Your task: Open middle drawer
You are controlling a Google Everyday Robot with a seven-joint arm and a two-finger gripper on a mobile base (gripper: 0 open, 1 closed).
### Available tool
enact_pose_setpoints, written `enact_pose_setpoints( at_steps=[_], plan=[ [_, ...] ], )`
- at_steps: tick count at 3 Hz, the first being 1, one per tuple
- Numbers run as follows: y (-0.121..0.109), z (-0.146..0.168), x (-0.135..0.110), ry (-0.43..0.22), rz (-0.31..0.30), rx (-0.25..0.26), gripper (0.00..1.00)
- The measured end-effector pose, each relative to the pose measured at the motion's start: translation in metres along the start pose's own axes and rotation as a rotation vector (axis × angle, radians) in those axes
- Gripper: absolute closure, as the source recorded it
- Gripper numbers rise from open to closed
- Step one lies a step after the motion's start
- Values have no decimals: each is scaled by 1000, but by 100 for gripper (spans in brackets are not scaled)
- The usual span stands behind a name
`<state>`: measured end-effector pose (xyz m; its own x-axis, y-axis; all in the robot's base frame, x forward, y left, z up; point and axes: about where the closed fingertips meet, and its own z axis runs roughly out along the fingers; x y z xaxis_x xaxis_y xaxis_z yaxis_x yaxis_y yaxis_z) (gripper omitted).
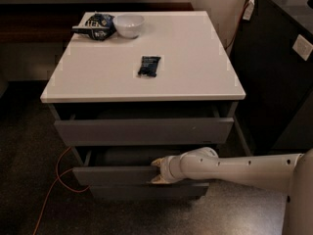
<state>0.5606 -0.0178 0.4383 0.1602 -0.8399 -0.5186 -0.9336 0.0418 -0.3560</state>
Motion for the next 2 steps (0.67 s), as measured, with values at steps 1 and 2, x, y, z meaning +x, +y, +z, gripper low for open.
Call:
enact_pose_setpoints(
  at_steps=[1, 2],
  plan=[
    [41, -22, -56, -115, -20, -111, 0],
    [74, -57, -116, -232, -59, -189, 0]
  ],
)
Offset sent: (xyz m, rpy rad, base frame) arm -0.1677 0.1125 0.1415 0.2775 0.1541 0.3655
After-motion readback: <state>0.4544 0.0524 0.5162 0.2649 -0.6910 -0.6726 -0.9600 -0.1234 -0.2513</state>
